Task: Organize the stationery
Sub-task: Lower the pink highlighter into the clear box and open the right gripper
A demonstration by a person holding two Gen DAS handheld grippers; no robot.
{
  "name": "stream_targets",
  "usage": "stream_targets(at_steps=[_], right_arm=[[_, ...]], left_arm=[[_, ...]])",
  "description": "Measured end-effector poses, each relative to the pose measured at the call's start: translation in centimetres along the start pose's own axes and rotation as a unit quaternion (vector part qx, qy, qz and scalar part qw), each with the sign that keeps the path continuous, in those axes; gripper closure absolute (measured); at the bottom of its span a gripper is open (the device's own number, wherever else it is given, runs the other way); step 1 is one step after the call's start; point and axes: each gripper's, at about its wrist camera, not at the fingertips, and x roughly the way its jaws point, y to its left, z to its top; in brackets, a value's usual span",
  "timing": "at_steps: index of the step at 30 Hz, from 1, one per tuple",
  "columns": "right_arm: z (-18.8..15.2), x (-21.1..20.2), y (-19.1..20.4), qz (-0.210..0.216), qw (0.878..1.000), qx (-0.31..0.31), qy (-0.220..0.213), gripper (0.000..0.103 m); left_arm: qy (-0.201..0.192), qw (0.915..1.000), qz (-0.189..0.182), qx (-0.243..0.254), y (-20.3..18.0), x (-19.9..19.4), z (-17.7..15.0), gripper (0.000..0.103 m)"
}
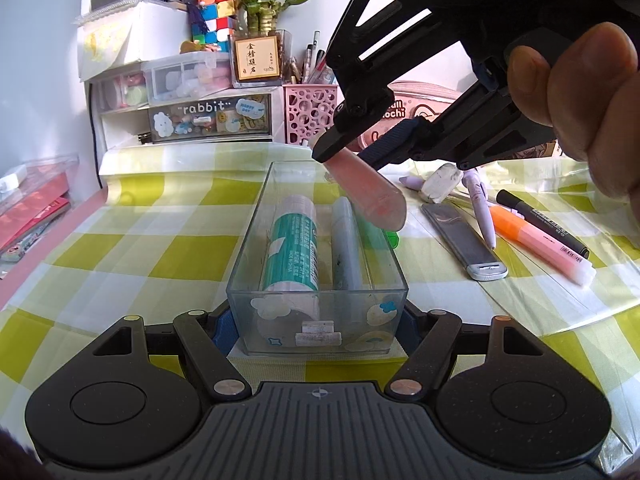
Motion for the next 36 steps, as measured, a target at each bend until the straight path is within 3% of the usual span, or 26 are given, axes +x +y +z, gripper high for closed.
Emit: stream_targets(at_steps=[11, 22, 30, 36], right_arm=[[-0.5, 2.2, -0.4, -0.021, 0.999, 0.009, 0.035, 0.098], [0.0, -0.7, -1.7, -0.010, 1.000, -0.002, -0.019, 0.098], [0.7, -1.6, -6.2, -0.058, 0.997, 0.035, -0.048, 0.098], [0.8, -1.0, -6.9, -0.083, 0.995, 0.014, -0.044, 0.098]], left_arm=[[0.000, 1.0000, 0.001, -0.001, -0.1, 0.0, 0.0, 0.030], [0.000, 1.0000, 0.000, -0.001, -0.1, 0.1, 0.0, 0.030], [0.000, 1.0000, 0.001, -0.003, -0.2, 0.1, 0.0, 0.030], [0.002, 1.0000, 0.001, -0.004, -0.2, 0.2, 0.1, 0.030]])
